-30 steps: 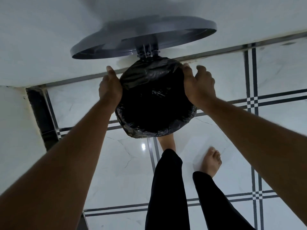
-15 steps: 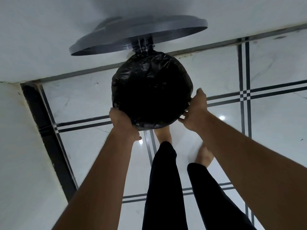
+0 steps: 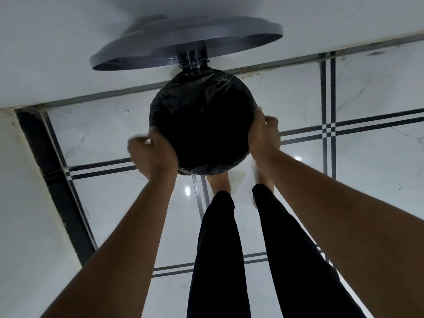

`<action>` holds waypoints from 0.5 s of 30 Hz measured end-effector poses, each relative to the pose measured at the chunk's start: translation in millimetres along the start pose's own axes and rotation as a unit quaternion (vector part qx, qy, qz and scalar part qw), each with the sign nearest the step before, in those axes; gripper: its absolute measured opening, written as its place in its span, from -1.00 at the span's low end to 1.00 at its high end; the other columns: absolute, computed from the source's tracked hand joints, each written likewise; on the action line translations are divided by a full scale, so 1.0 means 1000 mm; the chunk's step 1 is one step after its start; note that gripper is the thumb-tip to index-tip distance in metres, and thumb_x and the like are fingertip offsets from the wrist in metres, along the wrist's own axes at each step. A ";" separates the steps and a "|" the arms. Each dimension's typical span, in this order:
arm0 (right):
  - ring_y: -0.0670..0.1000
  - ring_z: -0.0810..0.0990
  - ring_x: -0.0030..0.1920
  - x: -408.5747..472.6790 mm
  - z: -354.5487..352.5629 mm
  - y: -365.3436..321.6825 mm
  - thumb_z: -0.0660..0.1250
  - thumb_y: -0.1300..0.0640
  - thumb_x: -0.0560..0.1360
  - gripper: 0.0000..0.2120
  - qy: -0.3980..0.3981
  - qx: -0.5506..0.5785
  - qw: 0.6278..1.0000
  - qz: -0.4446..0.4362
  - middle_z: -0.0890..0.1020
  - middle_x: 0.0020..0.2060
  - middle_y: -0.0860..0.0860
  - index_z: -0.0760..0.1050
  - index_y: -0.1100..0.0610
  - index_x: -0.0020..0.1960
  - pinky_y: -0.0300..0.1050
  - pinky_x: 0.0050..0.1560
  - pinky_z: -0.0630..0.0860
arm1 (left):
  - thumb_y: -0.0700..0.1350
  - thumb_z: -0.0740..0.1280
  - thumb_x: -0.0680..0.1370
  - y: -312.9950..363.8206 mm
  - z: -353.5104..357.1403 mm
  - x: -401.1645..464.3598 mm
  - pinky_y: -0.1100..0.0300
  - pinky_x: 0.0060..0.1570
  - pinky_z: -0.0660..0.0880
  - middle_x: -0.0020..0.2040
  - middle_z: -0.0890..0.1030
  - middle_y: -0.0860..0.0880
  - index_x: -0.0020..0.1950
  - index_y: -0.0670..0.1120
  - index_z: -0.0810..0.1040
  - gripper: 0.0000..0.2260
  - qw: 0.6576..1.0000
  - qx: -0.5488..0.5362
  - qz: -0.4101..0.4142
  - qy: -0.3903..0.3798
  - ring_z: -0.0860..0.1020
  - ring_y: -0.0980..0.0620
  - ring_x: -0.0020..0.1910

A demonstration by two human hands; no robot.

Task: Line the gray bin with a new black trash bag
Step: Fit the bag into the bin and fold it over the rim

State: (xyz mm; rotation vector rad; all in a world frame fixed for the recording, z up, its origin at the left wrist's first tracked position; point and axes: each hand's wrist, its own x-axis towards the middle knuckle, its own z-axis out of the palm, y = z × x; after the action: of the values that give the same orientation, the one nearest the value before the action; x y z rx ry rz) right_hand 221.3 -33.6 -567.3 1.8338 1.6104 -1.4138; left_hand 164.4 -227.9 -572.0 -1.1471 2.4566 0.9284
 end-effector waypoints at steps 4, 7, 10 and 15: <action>0.17 0.58 0.41 0.011 0.014 -0.008 0.00 -0.28 0.74 -0.39 0.003 -0.067 0.987 -0.147 0.65 0.38 0.07 0.49 0.08 0.53 0.11 0.40 0.47 | 0.05 0.24 0.69 -0.008 0.023 -0.014 0.14 -0.24 0.48 -0.27 0.56 0.06 -0.15 -0.07 0.52 -0.71 0.871 0.149 0.392 -0.255 0.56 0.08 -0.25; 0.17 0.63 0.28 0.034 0.023 -0.006 -0.10 -0.34 0.65 -0.29 0.028 -0.125 0.966 -0.223 0.70 0.24 0.07 0.57 0.10 0.37 0.25 0.36 0.52 | 0.18 0.22 0.68 -0.026 0.068 -0.003 -0.12 0.29 0.52 0.31 0.56 -0.13 0.40 -0.07 0.50 -0.58 0.821 0.283 0.354 -0.347 0.55 -0.17 0.29; 0.14 0.65 0.28 0.059 0.030 -0.004 -0.12 -0.30 0.68 -0.31 0.039 -0.148 0.954 -0.259 0.72 0.23 0.04 0.59 0.09 0.37 0.24 0.35 0.54 | 0.24 0.16 0.70 -0.032 0.117 0.013 -0.14 0.53 0.28 0.61 0.27 -0.24 0.66 -0.16 0.18 -0.33 0.855 0.320 0.244 -0.327 0.29 -0.28 0.57; -0.05 0.64 -0.05 0.094 0.037 0.011 -0.08 -0.18 0.81 -0.52 0.051 -0.154 0.937 -0.308 0.64 -0.17 -0.16 0.50 -0.07 -0.06 0.03 0.12 0.56 | 0.09 0.08 0.77 -0.052 0.196 0.049 -0.09 0.63 -0.02 0.72 -0.14 -0.24 0.73 -0.16 -0.12 -0.35 0.852 0.394 0.128 -0.319 -0.09 -0.29 0.69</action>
State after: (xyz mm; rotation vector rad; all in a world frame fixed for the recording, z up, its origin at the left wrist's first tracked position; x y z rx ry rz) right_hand 202.6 -11.7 -664.7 1.2907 2.4427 -1.1867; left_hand 167.9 -153.3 -766.9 -0.1766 2.0694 0.2004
